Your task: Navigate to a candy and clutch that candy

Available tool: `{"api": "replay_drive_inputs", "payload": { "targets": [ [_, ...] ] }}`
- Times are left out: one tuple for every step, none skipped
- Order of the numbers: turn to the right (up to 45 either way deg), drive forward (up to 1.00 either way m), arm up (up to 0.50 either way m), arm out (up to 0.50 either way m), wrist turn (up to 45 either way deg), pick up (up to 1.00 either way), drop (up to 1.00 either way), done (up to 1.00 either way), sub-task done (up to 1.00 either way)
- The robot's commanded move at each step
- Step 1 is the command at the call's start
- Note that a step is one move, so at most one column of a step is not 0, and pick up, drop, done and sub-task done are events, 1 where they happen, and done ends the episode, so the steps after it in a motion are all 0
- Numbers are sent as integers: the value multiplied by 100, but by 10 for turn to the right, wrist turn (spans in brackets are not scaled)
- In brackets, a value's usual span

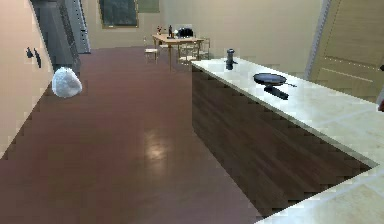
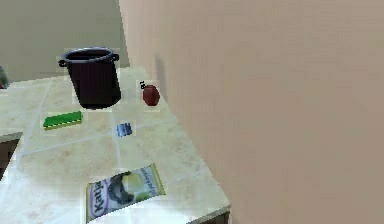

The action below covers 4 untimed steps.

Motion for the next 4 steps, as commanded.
{"api": "replay_drive_inputs", "payload": {
  "targets": [
    [0, 0, 50, 0, 0, 0, 0, 0, 0],
    [0, 0, 38, 0, 0, 0, 0, 0, 0],
    [0, 0, 0, 10, 0, 0, 0, 0, 0],
    [0, 0, 0, 0, 450, 0, 0, 0, 0]
  ]
}}
